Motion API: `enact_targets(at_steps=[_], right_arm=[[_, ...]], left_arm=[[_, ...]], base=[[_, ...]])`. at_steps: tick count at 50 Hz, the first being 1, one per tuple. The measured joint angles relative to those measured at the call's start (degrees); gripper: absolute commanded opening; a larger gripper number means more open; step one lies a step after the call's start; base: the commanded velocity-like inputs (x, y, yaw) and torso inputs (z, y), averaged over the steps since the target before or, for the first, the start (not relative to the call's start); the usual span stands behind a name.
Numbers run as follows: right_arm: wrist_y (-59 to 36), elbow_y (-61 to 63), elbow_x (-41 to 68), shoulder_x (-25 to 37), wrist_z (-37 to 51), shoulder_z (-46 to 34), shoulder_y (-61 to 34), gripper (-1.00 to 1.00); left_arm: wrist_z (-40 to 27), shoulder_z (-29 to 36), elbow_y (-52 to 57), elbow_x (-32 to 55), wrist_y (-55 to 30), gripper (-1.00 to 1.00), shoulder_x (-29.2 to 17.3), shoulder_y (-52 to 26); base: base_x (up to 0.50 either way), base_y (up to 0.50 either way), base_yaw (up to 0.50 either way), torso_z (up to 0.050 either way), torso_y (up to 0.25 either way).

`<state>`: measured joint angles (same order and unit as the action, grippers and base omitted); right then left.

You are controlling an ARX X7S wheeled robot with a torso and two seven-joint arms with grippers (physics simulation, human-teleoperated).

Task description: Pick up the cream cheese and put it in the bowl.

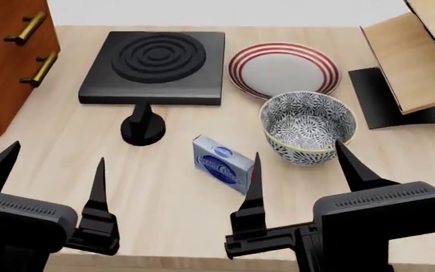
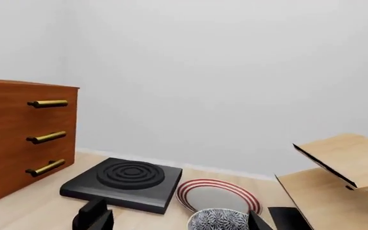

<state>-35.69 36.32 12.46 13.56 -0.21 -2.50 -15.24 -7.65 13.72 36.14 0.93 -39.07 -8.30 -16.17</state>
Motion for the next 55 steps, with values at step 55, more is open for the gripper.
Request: enact_targets(at_steps=[55], right_arm=[[0.6, 0.1, 1.5, 1.4, 1.4, -0.7, 0.0, 1.0]], left_arm=[[-2.2, 1.5, -0.4, 1.9, 0.0, 1.0, -1.5, -0.6]], base=[[0.22, 0.0, 0.0, 0.0, 0.0]])
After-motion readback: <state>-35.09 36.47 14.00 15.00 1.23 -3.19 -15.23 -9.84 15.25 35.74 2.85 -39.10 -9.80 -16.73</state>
